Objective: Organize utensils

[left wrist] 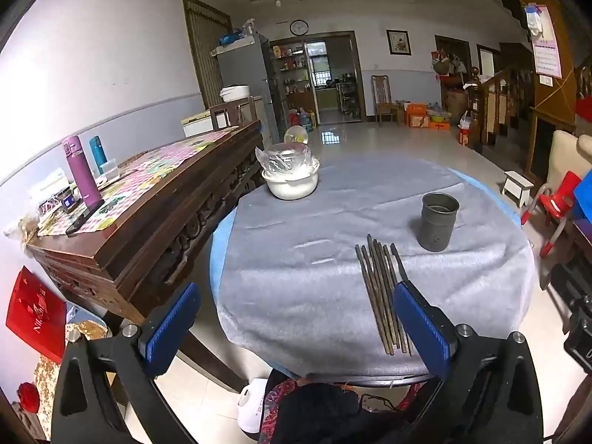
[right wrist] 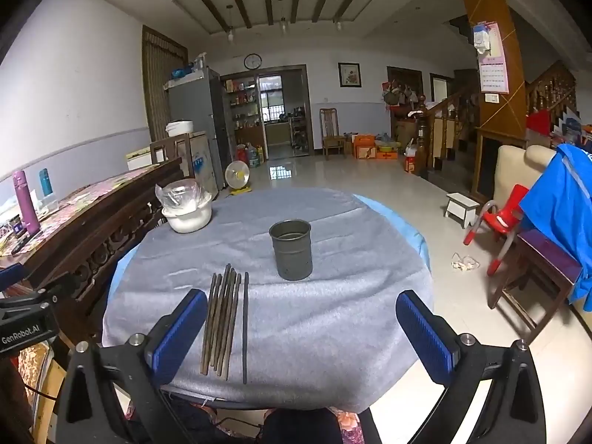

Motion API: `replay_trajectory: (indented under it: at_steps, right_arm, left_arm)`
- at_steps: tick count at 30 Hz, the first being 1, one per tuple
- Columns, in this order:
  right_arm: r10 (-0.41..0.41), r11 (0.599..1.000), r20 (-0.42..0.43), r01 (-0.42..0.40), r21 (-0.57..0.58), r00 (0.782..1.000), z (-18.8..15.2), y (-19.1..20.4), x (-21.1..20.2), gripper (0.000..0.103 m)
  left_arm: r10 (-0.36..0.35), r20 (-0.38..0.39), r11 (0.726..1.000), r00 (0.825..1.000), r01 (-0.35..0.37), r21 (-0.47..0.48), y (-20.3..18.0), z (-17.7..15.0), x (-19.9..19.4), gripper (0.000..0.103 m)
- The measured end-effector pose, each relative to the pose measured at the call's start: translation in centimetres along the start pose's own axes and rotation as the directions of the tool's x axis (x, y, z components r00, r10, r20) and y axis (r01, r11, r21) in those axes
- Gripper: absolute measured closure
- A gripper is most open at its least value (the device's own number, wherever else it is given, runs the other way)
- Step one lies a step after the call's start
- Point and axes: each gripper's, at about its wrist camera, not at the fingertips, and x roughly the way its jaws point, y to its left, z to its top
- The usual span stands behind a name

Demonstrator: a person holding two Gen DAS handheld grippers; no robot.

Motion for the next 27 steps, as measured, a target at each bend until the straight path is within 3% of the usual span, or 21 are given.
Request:
replay_trajectory:
  at_steps: [27]
  right_arm:
    - [0.001, 1.000, -0.002, -0.001, -0.026, 1.000, 0.1, 1.3, 0.2, 0.000]
  left_arm:
    - [-0.013, 0.002, 1.000, 1.000, 0.013, -0.025, 1.2, -0.4, -0.2, 0.000]
